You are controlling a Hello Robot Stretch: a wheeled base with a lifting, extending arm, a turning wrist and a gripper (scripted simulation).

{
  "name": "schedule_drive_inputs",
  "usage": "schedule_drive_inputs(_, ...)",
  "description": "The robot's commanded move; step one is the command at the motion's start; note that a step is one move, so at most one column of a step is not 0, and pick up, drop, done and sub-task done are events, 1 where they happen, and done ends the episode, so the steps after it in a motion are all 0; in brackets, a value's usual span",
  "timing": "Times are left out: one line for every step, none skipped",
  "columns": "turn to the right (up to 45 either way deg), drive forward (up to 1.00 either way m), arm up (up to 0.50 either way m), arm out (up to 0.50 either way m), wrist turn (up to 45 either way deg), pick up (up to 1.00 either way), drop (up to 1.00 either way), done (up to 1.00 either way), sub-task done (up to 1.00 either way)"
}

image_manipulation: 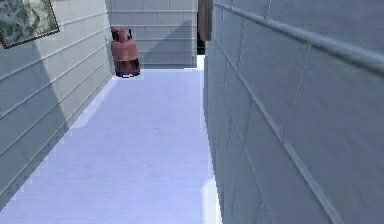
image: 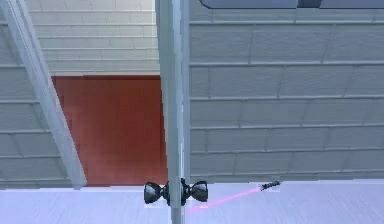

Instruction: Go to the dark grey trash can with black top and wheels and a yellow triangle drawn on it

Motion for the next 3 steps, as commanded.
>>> schedule_drive_inputs(0.0,0.05,0.0,0.0,0.0,0.0,0.0,0.0,0.0)
schedule_drive_inputs(45.0,0.0,0.0,0.0,0.0,0.0,0.0,0.0,0.0)
schedule_drive_inputs(39.0,0.0,0.0,0.0,0.0,0.0,0.0,0.0,0.0)
